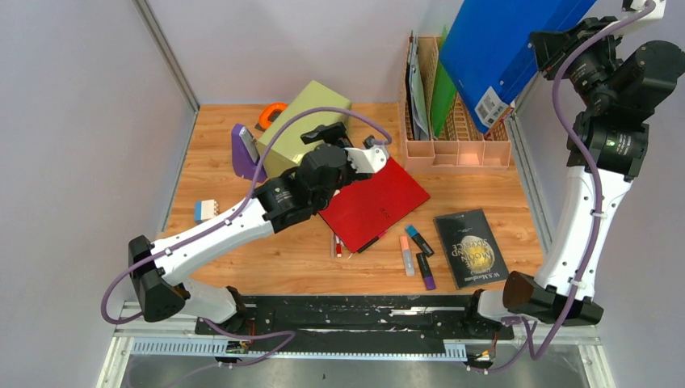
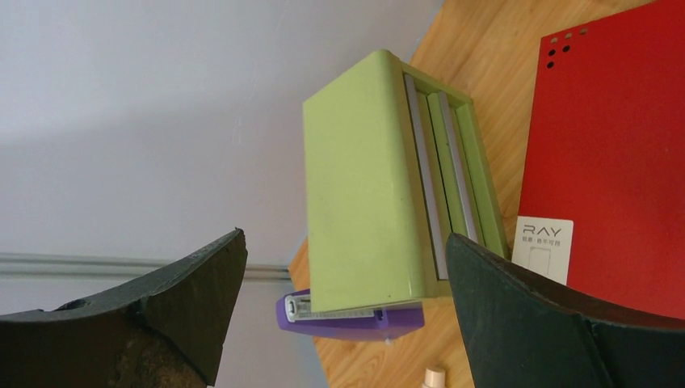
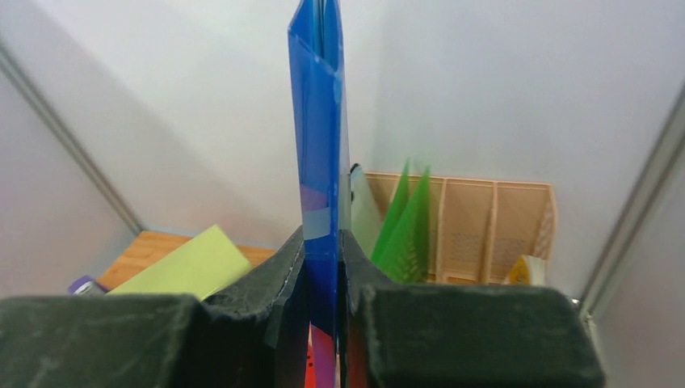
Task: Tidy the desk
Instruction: Place the folder in the storage box.
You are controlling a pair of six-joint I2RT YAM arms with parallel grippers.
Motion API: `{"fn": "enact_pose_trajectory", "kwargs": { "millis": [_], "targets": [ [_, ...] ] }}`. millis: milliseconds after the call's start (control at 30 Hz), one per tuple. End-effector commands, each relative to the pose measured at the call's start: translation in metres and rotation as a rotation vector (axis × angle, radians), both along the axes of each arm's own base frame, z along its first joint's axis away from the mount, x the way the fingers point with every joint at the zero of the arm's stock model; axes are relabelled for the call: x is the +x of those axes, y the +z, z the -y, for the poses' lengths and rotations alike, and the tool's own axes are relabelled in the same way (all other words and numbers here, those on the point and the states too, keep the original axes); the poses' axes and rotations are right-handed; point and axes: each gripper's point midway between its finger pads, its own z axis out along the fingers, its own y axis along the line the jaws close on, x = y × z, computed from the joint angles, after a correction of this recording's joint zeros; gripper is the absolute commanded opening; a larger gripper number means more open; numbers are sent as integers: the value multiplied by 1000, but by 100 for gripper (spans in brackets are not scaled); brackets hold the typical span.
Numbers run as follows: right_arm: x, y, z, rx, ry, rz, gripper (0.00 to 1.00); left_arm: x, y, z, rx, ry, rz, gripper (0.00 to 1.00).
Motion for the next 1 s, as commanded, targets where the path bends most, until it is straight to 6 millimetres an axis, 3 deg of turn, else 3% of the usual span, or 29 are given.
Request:
{"fn": "enact_pose_trajectory", "kwargs": {
  "millis": [0,433,700,967],
  "targets": [
    [3,30,28,-52,-172,107,0,0,27,-11,-150,2,-29,100],
    [16,45,54,-59,-299,159,0,9,23,-16,-190,17,-85,100],
    [46,31,60,-55,-295,163,0,14,20,-14,-184,16,-88,100],
    [86,18,44,-77,-250,172,0,21,17,-8,-182,-5,-124,100]
  ]
}}
